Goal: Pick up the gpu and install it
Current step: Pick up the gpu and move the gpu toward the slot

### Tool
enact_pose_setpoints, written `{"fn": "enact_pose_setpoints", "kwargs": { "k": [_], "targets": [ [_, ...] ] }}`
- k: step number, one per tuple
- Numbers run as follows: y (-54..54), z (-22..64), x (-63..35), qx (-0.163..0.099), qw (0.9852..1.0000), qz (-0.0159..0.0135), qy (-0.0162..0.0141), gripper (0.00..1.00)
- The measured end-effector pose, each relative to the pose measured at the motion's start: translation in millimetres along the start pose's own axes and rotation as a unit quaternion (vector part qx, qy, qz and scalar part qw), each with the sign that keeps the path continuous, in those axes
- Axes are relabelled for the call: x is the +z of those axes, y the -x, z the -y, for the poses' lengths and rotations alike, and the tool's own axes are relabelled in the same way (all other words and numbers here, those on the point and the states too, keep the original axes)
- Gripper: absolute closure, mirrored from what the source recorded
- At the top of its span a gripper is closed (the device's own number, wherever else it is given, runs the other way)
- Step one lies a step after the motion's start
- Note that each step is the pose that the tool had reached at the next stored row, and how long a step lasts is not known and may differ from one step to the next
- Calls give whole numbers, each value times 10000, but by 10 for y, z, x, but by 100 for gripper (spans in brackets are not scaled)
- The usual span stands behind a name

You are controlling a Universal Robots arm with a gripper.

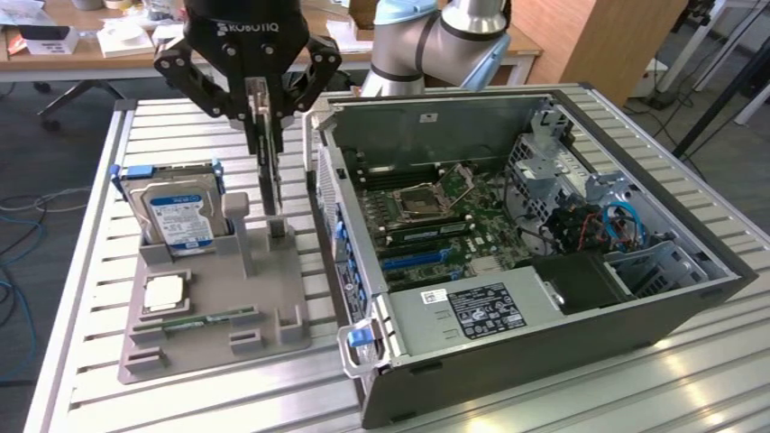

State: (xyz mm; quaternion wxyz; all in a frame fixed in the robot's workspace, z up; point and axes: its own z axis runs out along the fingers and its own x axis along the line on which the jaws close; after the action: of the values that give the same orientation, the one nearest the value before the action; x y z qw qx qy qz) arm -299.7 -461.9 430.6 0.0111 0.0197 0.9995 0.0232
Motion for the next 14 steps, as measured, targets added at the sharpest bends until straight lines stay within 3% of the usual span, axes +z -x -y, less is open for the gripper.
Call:
{"fn": "enact_pose_setpoints", "kwargs": {
  "k": [7,14],
  "targets": [
    [28,-1,-1,-1,10000,-1,-1,74],
    [251,-8,5,0,10000,-1,3,74]
  ]
}}
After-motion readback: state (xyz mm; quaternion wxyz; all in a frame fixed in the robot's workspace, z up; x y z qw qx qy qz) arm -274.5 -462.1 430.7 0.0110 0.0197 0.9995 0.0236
